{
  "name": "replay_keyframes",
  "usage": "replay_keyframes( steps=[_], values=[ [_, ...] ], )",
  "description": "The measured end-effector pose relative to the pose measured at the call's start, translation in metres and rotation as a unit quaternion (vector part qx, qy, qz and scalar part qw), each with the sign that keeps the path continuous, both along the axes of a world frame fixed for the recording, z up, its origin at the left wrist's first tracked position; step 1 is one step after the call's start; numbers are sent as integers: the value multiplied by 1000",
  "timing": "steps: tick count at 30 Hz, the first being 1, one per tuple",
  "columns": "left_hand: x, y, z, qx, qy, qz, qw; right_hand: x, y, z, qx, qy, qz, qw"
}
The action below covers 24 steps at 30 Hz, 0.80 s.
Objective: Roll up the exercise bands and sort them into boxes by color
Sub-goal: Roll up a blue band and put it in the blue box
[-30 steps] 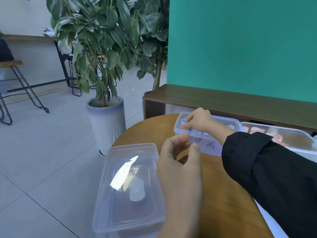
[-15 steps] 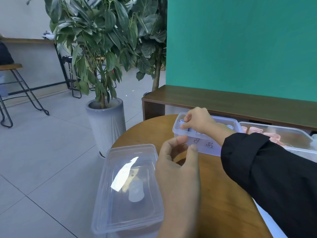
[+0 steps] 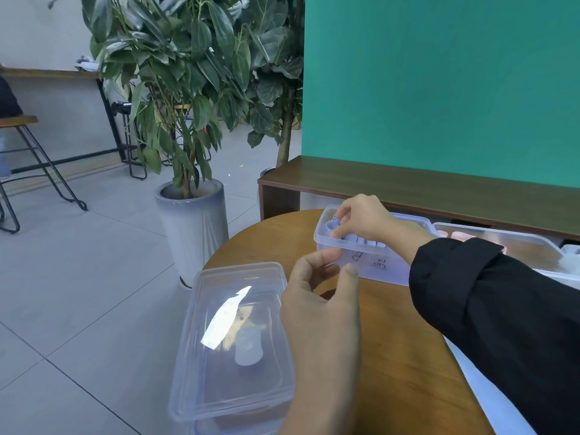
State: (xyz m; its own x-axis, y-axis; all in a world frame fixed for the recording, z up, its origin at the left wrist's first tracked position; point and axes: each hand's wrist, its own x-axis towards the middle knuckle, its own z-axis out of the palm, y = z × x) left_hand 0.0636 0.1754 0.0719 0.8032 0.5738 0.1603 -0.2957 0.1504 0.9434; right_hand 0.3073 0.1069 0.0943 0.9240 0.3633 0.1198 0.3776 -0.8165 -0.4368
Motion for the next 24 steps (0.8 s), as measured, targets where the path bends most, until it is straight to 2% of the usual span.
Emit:
replay_keyframes(
  steps=[13, 18, 24],
  values=[
    [-2, -3, 0, -1, -18, -9, 1000, -24, -33, 11, 89, -15, -7, 996],
    [-6, -19, 0, 4, -20, -18, 1000, -74, -69, 18, 165, -25, -16, 986],
    [-20, -52, -11, 75, -8, -66, 995, -168, -139, 5, 246, 3, -32, 969]
  ],
)
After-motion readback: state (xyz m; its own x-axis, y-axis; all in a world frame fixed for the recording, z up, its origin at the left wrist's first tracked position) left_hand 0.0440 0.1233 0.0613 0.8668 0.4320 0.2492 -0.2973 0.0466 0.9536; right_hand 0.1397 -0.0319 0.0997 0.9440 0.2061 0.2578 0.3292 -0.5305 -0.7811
